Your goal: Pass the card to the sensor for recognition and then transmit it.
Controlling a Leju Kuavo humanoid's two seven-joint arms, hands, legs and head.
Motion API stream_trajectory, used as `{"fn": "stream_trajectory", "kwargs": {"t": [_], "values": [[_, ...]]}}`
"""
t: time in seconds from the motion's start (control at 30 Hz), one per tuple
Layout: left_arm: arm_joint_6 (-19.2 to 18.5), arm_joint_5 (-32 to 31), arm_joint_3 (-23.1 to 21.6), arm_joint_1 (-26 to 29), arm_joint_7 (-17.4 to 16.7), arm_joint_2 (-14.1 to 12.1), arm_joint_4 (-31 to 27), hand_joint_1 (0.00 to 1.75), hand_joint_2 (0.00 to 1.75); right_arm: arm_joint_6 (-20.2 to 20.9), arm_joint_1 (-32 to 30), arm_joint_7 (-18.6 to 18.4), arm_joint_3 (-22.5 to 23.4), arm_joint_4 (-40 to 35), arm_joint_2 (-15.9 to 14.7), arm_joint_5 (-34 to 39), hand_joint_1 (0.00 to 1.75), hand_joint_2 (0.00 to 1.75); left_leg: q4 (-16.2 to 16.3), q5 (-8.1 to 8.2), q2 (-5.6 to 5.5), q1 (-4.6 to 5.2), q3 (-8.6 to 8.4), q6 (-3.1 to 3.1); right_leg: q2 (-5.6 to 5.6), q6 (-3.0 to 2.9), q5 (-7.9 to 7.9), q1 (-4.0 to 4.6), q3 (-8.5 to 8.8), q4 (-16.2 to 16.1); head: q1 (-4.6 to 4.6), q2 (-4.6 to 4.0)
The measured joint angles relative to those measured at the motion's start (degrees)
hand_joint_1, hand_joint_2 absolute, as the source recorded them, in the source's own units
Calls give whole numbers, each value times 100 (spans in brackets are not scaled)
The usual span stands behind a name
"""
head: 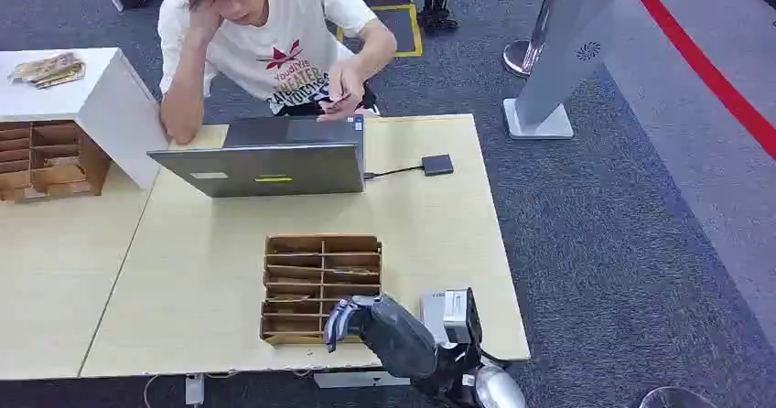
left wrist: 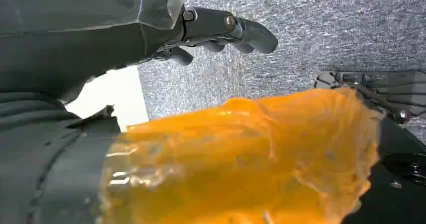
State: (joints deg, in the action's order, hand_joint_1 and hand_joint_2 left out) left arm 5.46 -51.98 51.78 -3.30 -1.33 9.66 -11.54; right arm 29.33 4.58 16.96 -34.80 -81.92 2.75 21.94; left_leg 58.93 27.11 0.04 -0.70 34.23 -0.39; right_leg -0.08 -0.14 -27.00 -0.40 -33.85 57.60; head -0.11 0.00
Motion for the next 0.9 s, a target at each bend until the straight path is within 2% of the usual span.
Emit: {"fn": "stream_trajectory", "kwargs": {"t": [0.3, 0.33, 0.4, 0.53, 0.57, 0.77, 0.83, 0.9], "values": [[0, 0, 0, 0, -2, 0, 0, 0, 0, 0, 0, 0, 0, 0, 0, 0, 112, 0, 0, 0, 0, 0, 0, 0, 0, 0, 0, 0, 0, 0, 0, 0], [0, 0, 0, 0, 0, 0, 0, 0, 0, 0, 0, 0, 0, 0, 0, 0, 9, 0, 0, 0, 0, 0, 0, 0, 0, 0, 0, 0, 0, 0, 0, 0], [0, 0, 0, -1, -2, 0, 0, 0, 0, 0, 4, 0, 0, 4, 0, 0, 0, 0, 0, 0, 0, 0, 0, 0, 0, 0, 0, 0, 0, 0, 0, 0], [0, -9, 0, -3, 0, -4, 0, 0, 0, -7, 35, 0, -2, 15, 0, 0, 0, 0, 0, 0, 0, 0, 0, 0, 0, 0, 0, 0, 0, 0, 0, 0], [0, -17, 0, -4, -2, -4, 0, 0, 0, -7, 45, 0, -2, 20, 0, 0, 0, 175, 0, 0, 0, 0, 0, 0, 0, 0, 0, 0, 0, 0, 0, 0], [-18, -33, 0, -5, -22, -7, 0, 0, 0, -116, 51, -18, -2, 20, 0, -61, 0, 175, 0, 0, 0, 0, 0, 0, 0, 0, 0, 0, 0, 0, 0, 0], [-17, -33, 0, -5, -26, -7, 0, 0, 0, -484, 80, 40, -2, 4, 0, -456, 0, 175, 0, 0, 0, 0, 1, 0, 0, 0, 0, 0, 0, 0, 0, 0], [-17, -42, 0, -5, -24, -7, 0, 0, 0, -1287, 179, 149, -24, -112, 11, -1362, 0, 175, 0, -1, 1, 0, 3, 0, 0, 0, 0, 0, 0, 0, 0, 0]]}}
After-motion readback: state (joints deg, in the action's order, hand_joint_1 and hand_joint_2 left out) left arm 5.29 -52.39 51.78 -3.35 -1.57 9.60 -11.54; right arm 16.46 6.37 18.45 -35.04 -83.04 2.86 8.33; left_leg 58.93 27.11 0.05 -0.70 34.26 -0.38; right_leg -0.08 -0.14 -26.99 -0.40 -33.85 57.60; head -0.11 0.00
